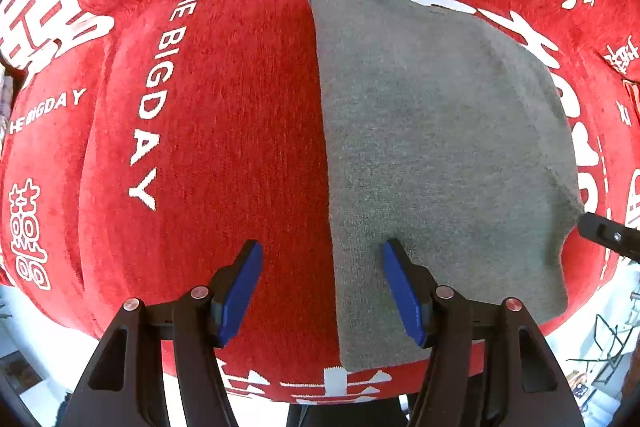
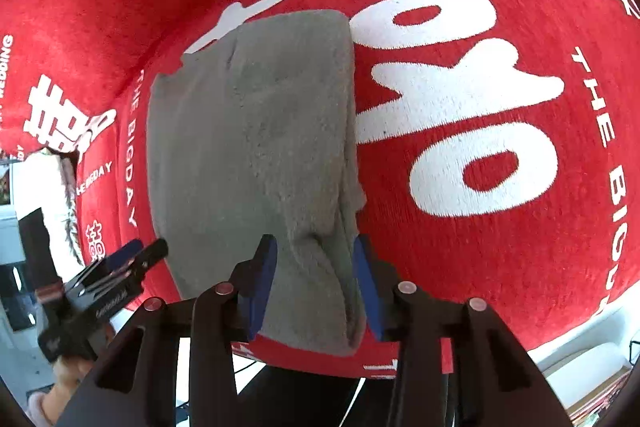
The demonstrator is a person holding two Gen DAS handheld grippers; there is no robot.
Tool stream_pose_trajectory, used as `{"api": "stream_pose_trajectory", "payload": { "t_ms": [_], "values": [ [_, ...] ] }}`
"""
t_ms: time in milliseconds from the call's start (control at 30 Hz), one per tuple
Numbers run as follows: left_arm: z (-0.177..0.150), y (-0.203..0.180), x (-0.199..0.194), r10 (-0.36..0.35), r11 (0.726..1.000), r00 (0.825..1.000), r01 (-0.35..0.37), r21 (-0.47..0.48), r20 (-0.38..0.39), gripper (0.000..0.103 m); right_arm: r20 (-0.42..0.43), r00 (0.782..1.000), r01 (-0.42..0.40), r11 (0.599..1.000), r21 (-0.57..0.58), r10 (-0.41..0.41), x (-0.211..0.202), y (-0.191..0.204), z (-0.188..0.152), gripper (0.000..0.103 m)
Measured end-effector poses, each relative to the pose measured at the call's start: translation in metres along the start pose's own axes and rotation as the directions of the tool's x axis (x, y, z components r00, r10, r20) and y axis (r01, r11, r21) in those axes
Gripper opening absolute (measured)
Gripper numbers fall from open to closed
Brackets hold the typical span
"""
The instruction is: Fold small clothes
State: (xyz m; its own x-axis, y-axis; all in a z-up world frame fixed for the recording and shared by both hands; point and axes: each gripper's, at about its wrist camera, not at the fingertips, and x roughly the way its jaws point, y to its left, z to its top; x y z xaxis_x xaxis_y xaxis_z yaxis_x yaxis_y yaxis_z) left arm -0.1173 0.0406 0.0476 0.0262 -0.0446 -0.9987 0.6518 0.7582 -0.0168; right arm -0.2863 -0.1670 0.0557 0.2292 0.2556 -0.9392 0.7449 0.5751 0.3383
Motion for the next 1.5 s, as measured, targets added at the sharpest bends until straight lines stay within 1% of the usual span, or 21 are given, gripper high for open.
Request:
{"api": "stream_pose_trajectory", "payload": {
  "t_ms": [167,267,367,400,600,633,733,900,933,967,1033,1067,1100,1133,1300,1400,1500],
  "values": [
    [0.003,0.0,0.0,0.01,1.0,1.0,-0.01,0.003,-0.027,0.064,-0.052,0.997,0.064,0.998,-0.005,-0.064,0.023,-0.002,0.007,0.044],
    [0.005,-0.001,0.001,0.018,1.0,0.999,-0.018,-0.004,-0.047,0.064,-0.074,0.994,0.086,0.996,0.007,-0.085,0.031,-0.005,0.009,0.051],
    [0.004,-0.004,-0.005,0.032,0.999,0.998,-0.032,0.002,-0.057,0.064,-0.077,0.994,0.078,0.997,0.007,-0.077,0.021,-0.003,0.008,0.051],
    [0.003,-0.005,-0.007,0.033,0.999,0.998,-0.033,0.009,-0.058,0.064,-0.078,0.995,0.067,0.998,-0.002,-0.067,0.016,-0.001,0.007,0.053],
    [-0.006,-0.011,-0.016,0.024,0.999,0.996,-0.022,0.027,-0.086,0.064,-0.093,0.994,0.063,0.997,-0.032,-0.066,-0.006,-0.001,-0.003,0.054],
    [-0.007,-0.012,-0.019,0.022,0.999,0.996,-0.019,0.027,-0.089,0.064,-0.096,0.993,0.062,0.998,-0.029,-0.065,-0.008,0.0,-0.005,0.057],
    [-0.009,-0.017,-0.03,0.022,0.999,0.996,-0.019,0.038,-0.089,0.064,-0.097,0.994,0.054,0.998,-0.028,-0.057,-0.018,0.001,-0.007,0.062],
    [-0.01,-0.024,-0.056,0.039,0.997,0.997,-0.035,0.069,-0.066,0.064,-0.086,0.995,0.049,0.997,-0.052,-0.053,-0.039,0.013,-0.011,0.071],
    [-0.01,-0.023,-0.062,0.041,0.997,0.998,-0.037,0.07,-0.057,0.064,-0.081,0.995,0.053,0.997,-0.059,-0.057,-0.043,0.016,-0.011,0.078],
    [-0.009,-0.022,-0.067,0.039,0.997,0.998,-0.035,0.067,-0.047,0.064,-0.071,0.995,0.06,0.996,-0.066,-0.065,-0.048,0.019,-0.012,0.081],
    [-0.007,-0.019,-0.078,0.023,0.998,0.999,-0.021,0.052,-0.027,0.064,-0.051,0.995,0.086,0.993,-0.078,-0.09,-0.059,0.026,-0.013,0.081],
    [-0.006,-0.017,-0.083,0.015,0.999,1.0,-0.014,0.041,-0.02,0.083,-0.044,0.994,0.097,0.992,-0.081,-0.101,-0.062,0.029,-0.013,0.082],
    [-0.005,-0.015,-0.088,0.009,1.0,1.0,-0.008,0.03,-0.015,0.103,-0.034,0.993,0.11,0.99,-0.084,-0.114,-0.066,0.032,-0.013,0.086],
    [-0.005,-0.013,-0.093,0.012,1.0,1.0,-0.012,0.02,-0.002,0.103,-0.024,0.992,0.123,0.988,-0.089,-0.125,-0.07,0.035,-0.013,0.09],
    [0.0,-0.014,-0.11,0.051,0.998,0.999,-0.051,0.037,0.017,0.103,0.052,0.979,0.204,0.971,-0.121,-0.199,-0.09,0.049,-0.015,0.091],
    [0.001,-0.016,-0.118,0.085,0.995,0.996,-0.087,0.047,0.038,0.103,0.119,0.971,0.224,0.965,-0.135,-0.208,-0.104,0.058,-0.019,0.091],
    [0.001,-0.017,-0.127,0.101,0.994,0.992,-0.103,0.039,0.07,0.103,0.177,0.957,0.257,0.954,-0.152,-0.229,-0.112,0.067,-0.021,0.091]
  ]
}}
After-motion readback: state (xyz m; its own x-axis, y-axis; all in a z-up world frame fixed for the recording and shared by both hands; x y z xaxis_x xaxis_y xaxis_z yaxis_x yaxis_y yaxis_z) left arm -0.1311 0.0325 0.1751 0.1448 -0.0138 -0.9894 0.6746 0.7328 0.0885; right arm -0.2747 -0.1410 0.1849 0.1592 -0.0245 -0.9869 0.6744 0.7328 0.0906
